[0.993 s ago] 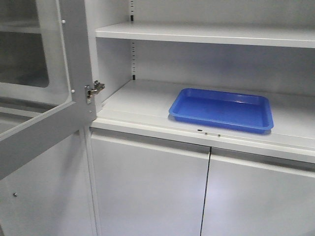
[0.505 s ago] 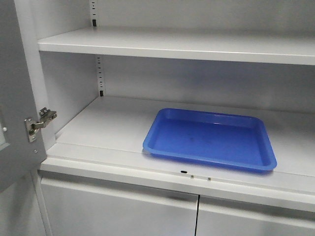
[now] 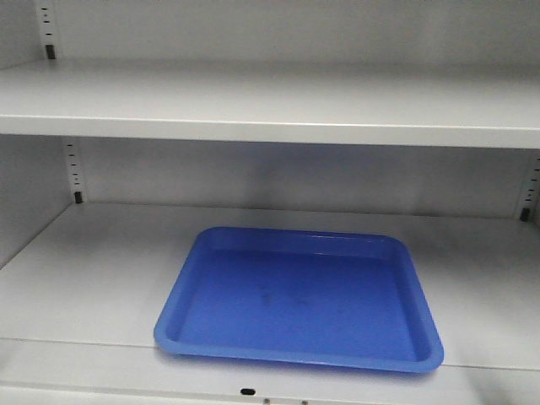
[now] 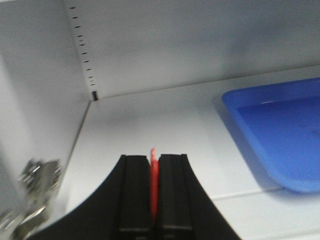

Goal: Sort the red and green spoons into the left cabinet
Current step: 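Approach the blue tray on the cabinet shelf holding both spoons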

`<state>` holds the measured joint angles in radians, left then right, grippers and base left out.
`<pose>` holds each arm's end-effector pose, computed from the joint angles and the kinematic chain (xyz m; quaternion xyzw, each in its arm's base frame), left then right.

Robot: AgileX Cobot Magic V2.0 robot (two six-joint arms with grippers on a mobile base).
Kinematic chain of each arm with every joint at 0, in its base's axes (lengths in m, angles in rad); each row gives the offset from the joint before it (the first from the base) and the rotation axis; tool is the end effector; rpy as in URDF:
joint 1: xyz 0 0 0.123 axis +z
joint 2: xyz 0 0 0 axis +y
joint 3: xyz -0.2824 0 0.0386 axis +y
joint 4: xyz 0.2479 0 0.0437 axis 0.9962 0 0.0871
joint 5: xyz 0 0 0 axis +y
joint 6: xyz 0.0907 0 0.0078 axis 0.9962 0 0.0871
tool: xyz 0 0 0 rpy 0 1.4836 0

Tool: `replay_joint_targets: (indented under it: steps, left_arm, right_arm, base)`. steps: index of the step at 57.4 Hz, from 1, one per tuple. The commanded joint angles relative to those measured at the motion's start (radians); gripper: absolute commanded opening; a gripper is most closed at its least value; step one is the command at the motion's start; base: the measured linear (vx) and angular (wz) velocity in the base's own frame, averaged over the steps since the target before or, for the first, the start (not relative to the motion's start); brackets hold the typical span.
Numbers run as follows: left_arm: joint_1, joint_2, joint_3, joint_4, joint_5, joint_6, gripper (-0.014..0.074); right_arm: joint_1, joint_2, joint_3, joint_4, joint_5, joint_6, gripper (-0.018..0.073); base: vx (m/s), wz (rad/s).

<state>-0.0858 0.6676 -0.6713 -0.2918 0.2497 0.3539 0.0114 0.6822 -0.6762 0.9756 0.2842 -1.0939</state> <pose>0.1386 -0.0185 0.3592 0.0823 0.7531 -0.0319 0.6520 0.1413 0.0229 0.3660 -0.1333 0.7223 0.0434 0.6773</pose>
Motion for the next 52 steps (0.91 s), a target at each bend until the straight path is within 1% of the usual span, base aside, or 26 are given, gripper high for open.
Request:
replay_joint_targets:
  steps: [1,19,52]
  left_arm:
    - [-0.004,0.001,-0.027,-0.008,-0.073,0.000,-0.0001]
    - [-0.004,0.001,-0.027,-0.008,-0.073,0.000,-0.0001]
    - [-0.004,0.001,-0.027,-0.008,-0.073,0.000,-0.0001]
  right_arm:
    - [-0.003,0.001,-0.030,0.018,-0.043,-0.004,-0.0003]
    - [-0.003,0.001,-0.030,0.018,-0.043,-0.004,-0.0003]
    - [-0.003,0.001,-0.030,0.024,-0.044,-0.004,-0.0003]
  base:
    - [0.20,-0.32]
    - [0.13,-0.20]
    - [0.01,-0.02]
